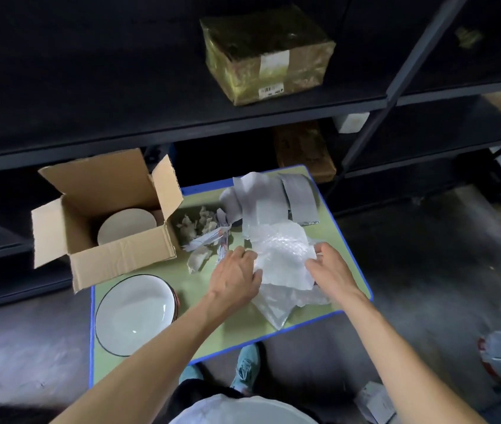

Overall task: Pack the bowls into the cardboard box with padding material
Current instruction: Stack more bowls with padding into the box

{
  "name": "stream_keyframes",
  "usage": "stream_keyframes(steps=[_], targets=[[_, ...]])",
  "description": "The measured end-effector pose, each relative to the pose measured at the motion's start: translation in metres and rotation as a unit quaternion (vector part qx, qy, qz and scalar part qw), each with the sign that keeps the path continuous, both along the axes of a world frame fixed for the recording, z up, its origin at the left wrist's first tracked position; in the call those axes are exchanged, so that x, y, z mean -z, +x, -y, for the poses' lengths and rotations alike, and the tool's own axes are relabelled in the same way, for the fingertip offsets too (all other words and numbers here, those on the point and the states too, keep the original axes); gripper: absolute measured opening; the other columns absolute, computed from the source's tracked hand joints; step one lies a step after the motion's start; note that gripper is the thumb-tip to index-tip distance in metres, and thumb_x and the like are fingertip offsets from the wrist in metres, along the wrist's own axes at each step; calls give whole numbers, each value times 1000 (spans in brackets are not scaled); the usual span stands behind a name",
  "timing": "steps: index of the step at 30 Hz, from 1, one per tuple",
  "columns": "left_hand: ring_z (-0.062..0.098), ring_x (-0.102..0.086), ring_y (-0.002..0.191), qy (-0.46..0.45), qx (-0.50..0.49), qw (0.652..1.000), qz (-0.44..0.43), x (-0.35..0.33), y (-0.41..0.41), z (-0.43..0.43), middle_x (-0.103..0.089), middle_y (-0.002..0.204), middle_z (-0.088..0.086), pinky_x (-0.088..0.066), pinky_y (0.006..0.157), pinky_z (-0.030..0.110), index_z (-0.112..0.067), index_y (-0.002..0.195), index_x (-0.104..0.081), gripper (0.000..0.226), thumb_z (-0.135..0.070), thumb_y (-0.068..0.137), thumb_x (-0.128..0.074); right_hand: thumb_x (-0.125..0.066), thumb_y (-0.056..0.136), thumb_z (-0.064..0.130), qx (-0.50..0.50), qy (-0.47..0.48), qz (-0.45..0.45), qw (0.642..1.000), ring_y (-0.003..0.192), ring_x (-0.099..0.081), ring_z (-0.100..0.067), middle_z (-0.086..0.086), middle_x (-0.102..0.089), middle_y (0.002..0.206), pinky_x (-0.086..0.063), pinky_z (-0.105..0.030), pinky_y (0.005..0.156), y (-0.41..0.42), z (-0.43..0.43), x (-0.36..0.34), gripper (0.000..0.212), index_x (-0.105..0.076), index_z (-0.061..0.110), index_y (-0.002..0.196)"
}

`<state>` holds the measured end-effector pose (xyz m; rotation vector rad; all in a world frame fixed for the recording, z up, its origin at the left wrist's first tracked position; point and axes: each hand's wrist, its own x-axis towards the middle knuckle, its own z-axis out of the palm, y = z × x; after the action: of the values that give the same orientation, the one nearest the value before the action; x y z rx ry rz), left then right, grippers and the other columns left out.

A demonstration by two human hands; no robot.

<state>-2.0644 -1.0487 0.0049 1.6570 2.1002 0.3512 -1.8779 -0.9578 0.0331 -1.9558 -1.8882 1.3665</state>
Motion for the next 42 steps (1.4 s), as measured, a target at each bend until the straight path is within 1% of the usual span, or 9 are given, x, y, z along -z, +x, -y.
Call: stream_keyframes(steps=[3,11,17,22,26,27,31,35,42], targets=[[29,-57,107,46,-15,999,16,-11,-13,18,-59,117,8,-46,88,38,-14,126,-58,37,-34,96,-48,-49,80,17,-28,23,-32,999,90,-65,-20,2,-68,99,-53,-45,89,-11,5,-17,35,-56,32,111],[27,-56,101,124,-96,988,15,-40,-51,77,-60,112,4,-46,86,38,-15,126,-56,37,-36,96,-46,-45,82,2,-122,-3,-96,988,63,-40,-19,2,-45,66,-34,-31,61,-60,29,-54,42,-60,38,66],[24,-52,106,117,-185,974,50,-52,-71,116,-55,122,3,-44,80,36,-14,129,-45,37,-28,96,-55,-49,80,11,-208,-35,-120,970,82,-62,-15,9,-69,88,-49,-27,73,-99,50,-53,36,-68,34,101],[23,-53,86,126,-253,957,65,-54,-91,137,-57,114,-1,-41,72,34,-13,119,-47,30,-25,94,-59,-49,88,-1,-250,-47,-111,961,51,-45,-1,21,-51,51,-36,-15,53,-126,66,-64,42,-56,35,67],[19,-47,72,131,-273,948,96,-64,-98,146,-58,99,-1,-40,67,34,-14,111,-46,20,-21,95,-57,-57,85,22,-265,-39,-88,960,73,-57,-24,-3,-62,77,-44,-36,69,-140,76,-59,10,-58,13,82],[18,-48,71,130,-274,948,92,-65,-99,149,-59,99,-2,-40,66,33,-14,110,-47,19,-21,96,-56,-58,85,27,-262,-32,-81,961,80,-61,-27,-8,-64,86,-47,-38,71,-141,76,-57,18,-59,10,90],[12,-50,71,120,-291,948,52,-61,-112,165,-61,103,-7,-37,65,28,-17,110,-51,18,-26,96,-56,-53,82,30,-227,-10,-67,972,89,-66,-31,-13,-68,96,-55,-48,81,-144,80,-54,20,-61,23,100],[21,-56,92,75,-296,952,-4,-50,-127,184,-56,112,-2,-44,70,32,-16,118,-51,27,-27,95,-58,-48,83,20,-204,1,-64,977,84,-65,-35,-16,-68,91,-51,-38,70,-146,85,-53,20,-62,30,94],[32,-58,81,-35,-287,957,11,-40,-142,190,-53,109,7,-49,72,41,-15,125,-42,33,-20,95,-55,-44,86,15,-171,27,-50,984,75,-55,-24,-22,-65,98,-43,-34,65,-151,101,-50,21,-61,21,96]])
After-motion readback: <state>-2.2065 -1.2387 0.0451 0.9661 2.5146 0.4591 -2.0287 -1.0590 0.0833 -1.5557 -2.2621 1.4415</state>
